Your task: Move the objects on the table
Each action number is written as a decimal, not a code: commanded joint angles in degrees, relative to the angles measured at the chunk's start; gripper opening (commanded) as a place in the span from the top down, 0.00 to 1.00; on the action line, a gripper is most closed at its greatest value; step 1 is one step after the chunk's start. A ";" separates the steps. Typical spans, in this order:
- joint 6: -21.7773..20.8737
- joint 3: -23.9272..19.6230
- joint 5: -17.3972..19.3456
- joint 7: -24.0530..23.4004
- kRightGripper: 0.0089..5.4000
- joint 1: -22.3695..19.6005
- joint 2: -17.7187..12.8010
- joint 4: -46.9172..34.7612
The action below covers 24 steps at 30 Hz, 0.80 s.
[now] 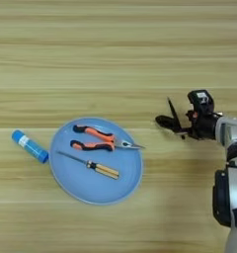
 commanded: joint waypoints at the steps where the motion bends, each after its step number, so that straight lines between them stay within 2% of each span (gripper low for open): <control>1: -1.88 -1.38 0.29 -2.52 0.01 -5.44 -1.95 -0.49; 12: -1.21 -3.28 0.48 -5.70 0.01 -6.13 -1.41 2.01; 24: -1.98 -2.41 -1.05 -5.93 0.25 -5.47 -0.51 2.16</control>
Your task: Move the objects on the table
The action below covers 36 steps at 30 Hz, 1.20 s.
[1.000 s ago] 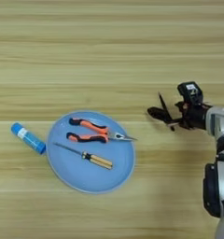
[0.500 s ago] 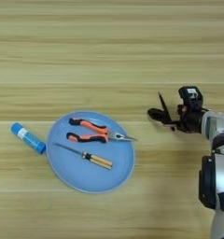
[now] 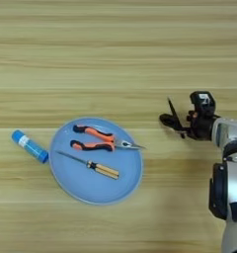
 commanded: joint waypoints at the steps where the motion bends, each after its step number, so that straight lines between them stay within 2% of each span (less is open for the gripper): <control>1: -1.23 0.37 -0.61 -1.02 0.27 -3.81 -1.48 -1.91; 10: -1.19 1.60 -2.21 -2.08 0.42 -3.15 -1.26 -1.46; 36: -0.59 2.77 -3.16 -2.43 0.92 -0.82 -0.26 0.15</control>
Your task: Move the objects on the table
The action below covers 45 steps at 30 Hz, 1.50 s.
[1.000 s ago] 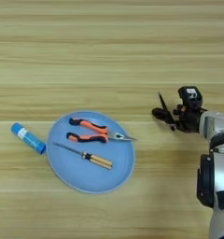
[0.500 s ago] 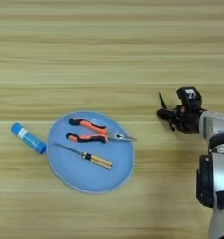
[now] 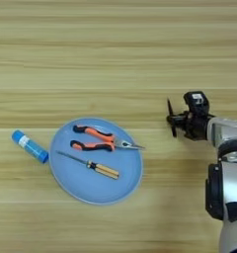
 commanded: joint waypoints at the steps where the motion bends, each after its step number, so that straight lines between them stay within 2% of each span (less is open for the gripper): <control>1: 0.67 0.61 -1.19 -1.47 0.92 -0.75 -1.31 -0.24; 21: 0.67 -0.07 -0.50 -1.17 0.94 -1.35 -1.72 -0.35; 45: 0.49 0.20 0.31 4.62 0.95 -5.26 -2.24 -5.61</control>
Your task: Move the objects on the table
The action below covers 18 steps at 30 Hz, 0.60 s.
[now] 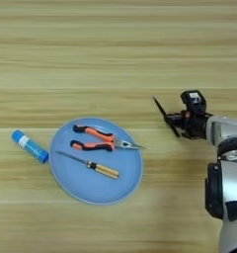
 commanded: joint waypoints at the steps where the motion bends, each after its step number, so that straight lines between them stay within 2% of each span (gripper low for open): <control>1: -0.65 0.02 0.28 0.46 0.95 -4.89 -2.19 -4.53; 10: 0.28 0.00 1.03 3.75 0.95 -4.80 -2.19 -10.39; 18: 5.66 -0.22 3.08 7.39 0.95 -1.16 -2.08 -25.95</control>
